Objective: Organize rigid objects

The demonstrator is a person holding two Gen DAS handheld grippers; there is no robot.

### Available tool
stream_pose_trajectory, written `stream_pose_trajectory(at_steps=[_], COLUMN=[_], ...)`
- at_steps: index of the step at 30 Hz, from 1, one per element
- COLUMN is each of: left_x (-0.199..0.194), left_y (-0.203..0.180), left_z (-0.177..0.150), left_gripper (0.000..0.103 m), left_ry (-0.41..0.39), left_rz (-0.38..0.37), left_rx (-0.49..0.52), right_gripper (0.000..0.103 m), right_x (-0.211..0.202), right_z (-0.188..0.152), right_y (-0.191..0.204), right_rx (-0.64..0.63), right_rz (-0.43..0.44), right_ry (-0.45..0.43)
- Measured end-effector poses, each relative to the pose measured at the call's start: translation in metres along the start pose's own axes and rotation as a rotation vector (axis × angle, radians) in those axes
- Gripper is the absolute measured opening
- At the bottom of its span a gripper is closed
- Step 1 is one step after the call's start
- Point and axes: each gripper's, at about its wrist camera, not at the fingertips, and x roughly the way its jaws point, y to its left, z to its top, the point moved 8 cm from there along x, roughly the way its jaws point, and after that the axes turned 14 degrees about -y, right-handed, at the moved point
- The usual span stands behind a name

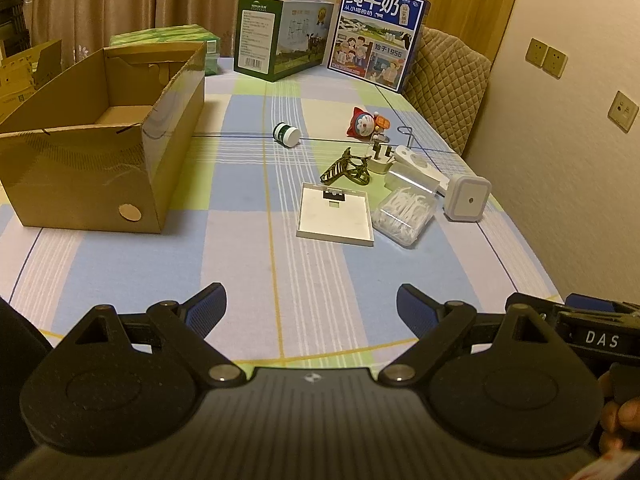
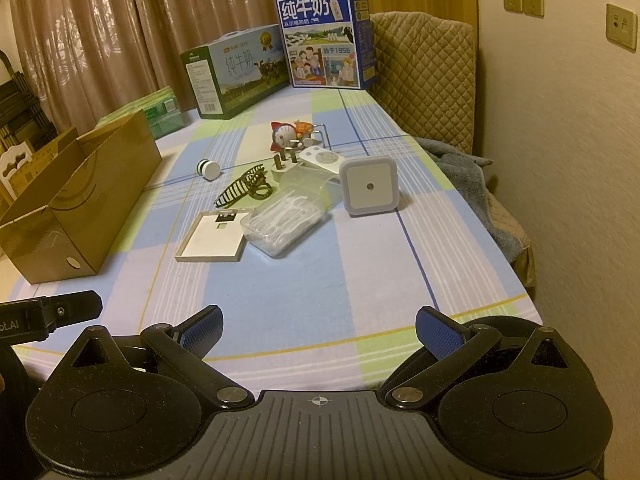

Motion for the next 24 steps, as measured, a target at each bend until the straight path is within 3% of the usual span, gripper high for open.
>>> stream_pose_trajectory(at_steps=[14,24], left_x=[0.003,0.045], left_y=[0.001,0.002], left_z=[0.007,0.021], left_gripper=[0.090,0.090], left_ry=[-0.011,0.016], left_rz=[-0.013,-0.049], left_rx=[0.014,0.035], right_gripper=[0.100,0.100], right_x=[0.001,0.034], right_z=[0.004,0.023], right_y=[0.001,0.005], right_rx=[0.016,0.012], right_rz=[0.015,0.019], right_ry=[0.005,-0.008])
